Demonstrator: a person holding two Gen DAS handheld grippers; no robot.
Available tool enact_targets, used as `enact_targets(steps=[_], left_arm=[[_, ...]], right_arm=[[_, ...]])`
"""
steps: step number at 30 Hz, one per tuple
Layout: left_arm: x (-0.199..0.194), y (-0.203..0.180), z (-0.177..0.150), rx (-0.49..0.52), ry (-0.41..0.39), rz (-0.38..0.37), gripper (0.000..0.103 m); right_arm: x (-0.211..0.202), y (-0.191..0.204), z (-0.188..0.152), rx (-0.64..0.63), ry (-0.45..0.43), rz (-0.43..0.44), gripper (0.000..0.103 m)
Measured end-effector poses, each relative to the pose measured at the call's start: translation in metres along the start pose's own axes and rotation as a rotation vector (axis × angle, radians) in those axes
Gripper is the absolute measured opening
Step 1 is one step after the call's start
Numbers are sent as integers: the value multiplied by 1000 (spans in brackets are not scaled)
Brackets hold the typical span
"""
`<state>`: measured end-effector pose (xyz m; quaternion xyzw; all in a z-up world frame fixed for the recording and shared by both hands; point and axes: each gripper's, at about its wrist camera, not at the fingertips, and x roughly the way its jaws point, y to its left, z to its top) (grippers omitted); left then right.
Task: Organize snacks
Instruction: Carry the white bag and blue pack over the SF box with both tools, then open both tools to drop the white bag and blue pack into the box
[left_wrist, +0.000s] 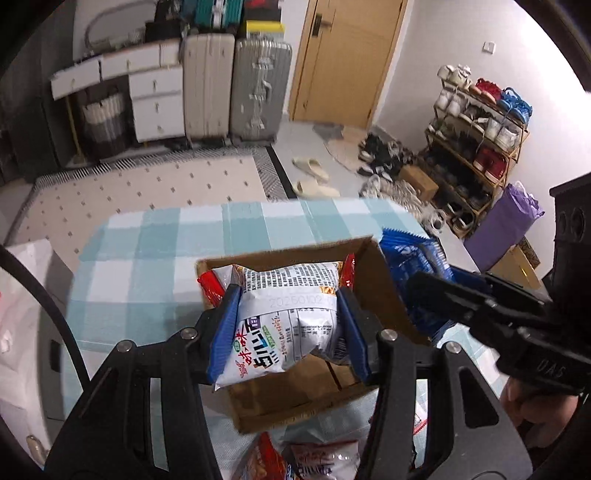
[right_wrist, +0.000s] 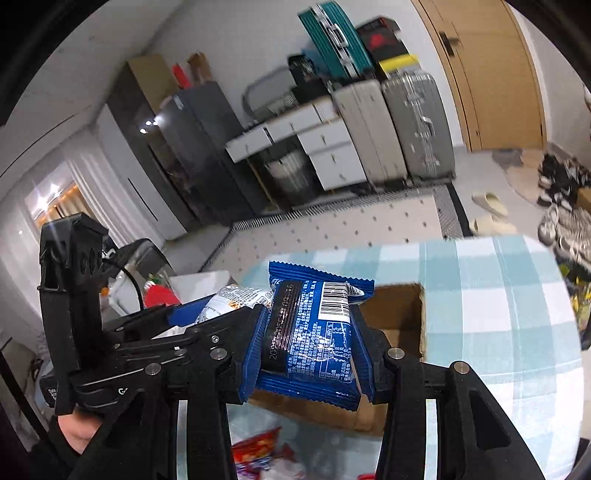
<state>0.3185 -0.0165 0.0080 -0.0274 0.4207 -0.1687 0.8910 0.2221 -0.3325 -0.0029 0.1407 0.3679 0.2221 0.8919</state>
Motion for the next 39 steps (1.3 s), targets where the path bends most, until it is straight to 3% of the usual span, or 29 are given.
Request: enact_targets(steps=[8, 14, 19, 22, 24, 39], left_arm=[[60, 5, -8, 0, 74, -29, 50], [81, 4, -13, 22, 103, -9, 50], [83, 3, -13, 25, 97, 25, 51], [75, -2, -14, 35, 94, 18, 55], [64, -8, -15, 45, 72, 29, 64], [-56, -30, -42, 56, -57, 67, 66]], right_arm=[[51, -40, -15, 15, 73, -12, 43], [64, -41, -19, -40, 86, -31, 44], [61, -39, -20, -51, 73, -66, 53], [54, -39, -20, -48, 62, -67, 53], [47, -42, -20, -30, 51, -56, 53], [-49, 1, -30, -94, -73, -18, 53]])
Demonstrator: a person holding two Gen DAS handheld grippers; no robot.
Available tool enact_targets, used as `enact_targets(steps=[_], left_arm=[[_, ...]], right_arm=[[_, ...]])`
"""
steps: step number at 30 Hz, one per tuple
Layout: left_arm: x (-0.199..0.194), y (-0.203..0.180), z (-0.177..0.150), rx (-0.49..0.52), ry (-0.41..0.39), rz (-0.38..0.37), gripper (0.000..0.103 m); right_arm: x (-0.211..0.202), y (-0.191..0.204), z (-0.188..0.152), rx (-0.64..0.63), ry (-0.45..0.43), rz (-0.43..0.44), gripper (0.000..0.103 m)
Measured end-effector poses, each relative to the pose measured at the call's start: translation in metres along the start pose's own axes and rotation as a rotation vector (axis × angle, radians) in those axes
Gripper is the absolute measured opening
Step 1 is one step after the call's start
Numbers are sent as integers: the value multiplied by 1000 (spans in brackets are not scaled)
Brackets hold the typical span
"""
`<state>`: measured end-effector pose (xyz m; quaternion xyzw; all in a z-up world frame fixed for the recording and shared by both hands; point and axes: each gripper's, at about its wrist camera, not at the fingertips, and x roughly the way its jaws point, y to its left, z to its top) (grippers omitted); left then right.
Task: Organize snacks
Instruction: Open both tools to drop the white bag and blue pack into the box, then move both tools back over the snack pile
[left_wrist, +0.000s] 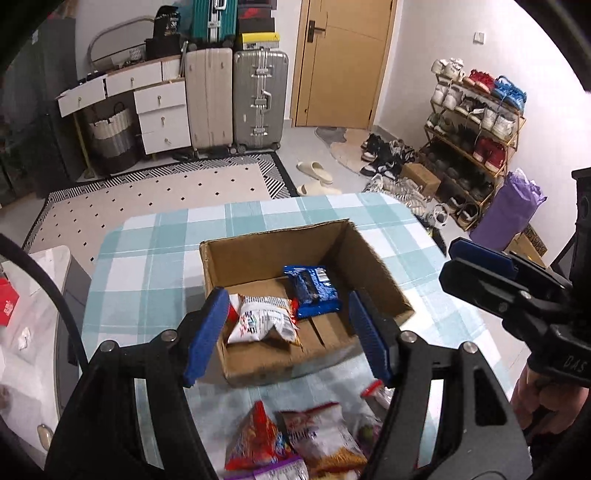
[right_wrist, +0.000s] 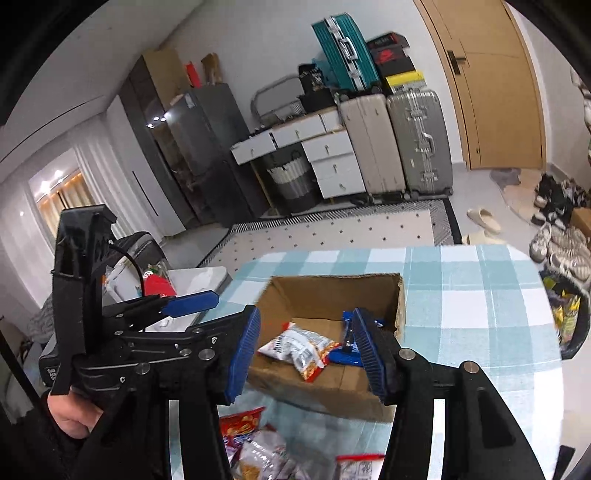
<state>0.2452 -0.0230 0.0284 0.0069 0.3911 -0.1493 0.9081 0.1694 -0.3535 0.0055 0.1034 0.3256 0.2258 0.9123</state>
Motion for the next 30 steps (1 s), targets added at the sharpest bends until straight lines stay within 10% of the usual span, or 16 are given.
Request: enact_targets(steps=[30], left_arm=[[-202, -20, -158, -40, -226, 41, 84]], right_arm=[[-149, 84, -114, -106, -193, 28, 78]])
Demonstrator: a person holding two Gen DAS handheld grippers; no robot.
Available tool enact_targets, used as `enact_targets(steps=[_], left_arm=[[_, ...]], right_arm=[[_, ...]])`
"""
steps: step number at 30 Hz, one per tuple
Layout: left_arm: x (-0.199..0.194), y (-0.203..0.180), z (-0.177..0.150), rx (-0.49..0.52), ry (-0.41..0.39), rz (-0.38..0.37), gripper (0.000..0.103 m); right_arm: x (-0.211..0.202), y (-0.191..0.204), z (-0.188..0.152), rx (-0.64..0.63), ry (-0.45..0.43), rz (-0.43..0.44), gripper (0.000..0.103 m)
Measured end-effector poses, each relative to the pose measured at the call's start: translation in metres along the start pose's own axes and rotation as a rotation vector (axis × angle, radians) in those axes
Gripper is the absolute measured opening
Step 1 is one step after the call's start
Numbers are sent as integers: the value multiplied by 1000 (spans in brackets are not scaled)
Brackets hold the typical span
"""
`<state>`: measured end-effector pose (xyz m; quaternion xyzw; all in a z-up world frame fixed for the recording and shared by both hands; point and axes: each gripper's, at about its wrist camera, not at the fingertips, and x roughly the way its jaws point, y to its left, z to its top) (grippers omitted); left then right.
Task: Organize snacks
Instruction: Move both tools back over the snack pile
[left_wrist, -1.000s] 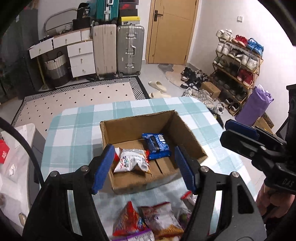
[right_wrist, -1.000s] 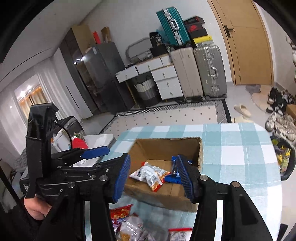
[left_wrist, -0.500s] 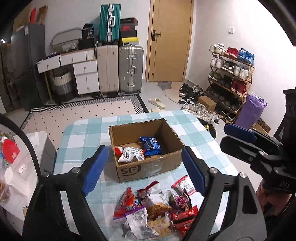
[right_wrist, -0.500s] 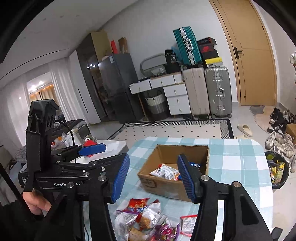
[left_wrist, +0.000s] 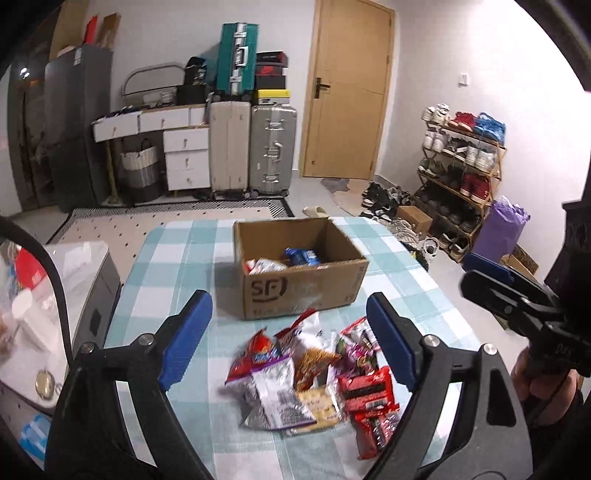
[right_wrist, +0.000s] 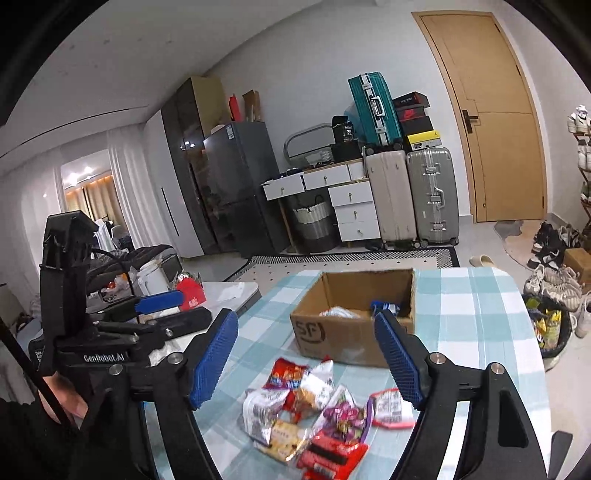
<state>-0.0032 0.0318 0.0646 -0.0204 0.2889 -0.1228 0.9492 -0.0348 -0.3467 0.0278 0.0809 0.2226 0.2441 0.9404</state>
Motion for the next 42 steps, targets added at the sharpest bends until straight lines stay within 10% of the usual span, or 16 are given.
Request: enact_targets(steps=[20, 42], left_arm=[[23, 20, -92, -18, -68, 61, 102], [103, 31, -134, -75, 143, 57, 102]], right_arm=[[-22, -17, -79, 86, -24, -46, 89], [-22, -22, -116, 73, -1, -102, 103]])
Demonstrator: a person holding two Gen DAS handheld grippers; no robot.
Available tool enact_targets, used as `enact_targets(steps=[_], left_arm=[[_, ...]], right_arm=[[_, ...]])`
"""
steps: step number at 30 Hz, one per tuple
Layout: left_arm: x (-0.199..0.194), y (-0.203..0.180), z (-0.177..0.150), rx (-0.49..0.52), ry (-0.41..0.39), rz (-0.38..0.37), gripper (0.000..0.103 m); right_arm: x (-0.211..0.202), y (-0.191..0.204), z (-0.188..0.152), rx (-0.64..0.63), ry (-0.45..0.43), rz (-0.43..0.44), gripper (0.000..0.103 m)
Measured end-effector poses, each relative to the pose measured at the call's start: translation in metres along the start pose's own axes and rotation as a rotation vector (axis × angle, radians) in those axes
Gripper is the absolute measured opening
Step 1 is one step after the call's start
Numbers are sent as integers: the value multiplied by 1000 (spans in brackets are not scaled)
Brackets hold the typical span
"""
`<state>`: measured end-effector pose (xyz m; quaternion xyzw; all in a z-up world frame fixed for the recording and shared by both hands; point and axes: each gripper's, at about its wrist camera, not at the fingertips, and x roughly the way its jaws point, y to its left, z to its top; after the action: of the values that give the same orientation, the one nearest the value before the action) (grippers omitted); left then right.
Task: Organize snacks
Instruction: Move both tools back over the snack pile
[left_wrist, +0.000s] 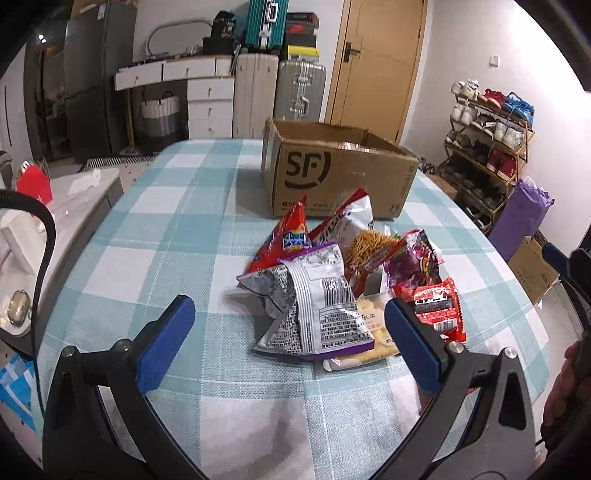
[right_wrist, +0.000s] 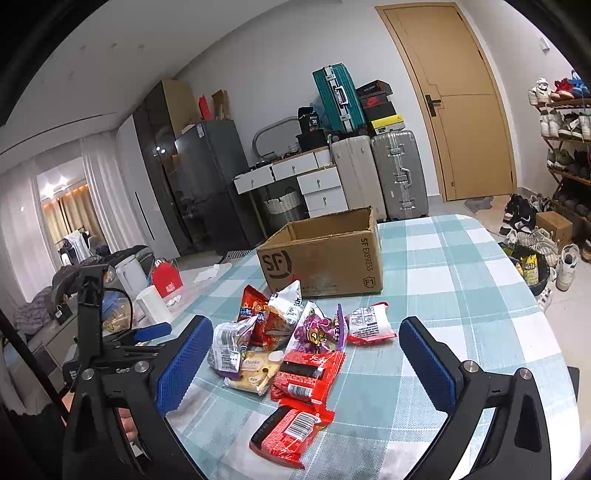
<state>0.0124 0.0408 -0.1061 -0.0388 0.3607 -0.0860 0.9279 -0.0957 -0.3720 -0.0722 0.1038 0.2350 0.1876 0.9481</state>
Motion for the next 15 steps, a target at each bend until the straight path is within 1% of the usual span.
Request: enact_targets(steps=[6, 8, 13, 15], left_arm=[[28, -1, 3, -29, 60, -21, 102], [40, -2, 5, -35, 93, -21, 102], [56, -2, 11, -44, 114, -26, 102], [65, -5, 15, -42, 140, -38, 102]], right_arm=[[4, 1, -3, -9, 3, 19, 103], [7, 0, -4, -7, 11, 19, 103], [13, -5, -8, 8, 22, 31, 103], [14, -5, -10, 6, 20, 36, 103]])
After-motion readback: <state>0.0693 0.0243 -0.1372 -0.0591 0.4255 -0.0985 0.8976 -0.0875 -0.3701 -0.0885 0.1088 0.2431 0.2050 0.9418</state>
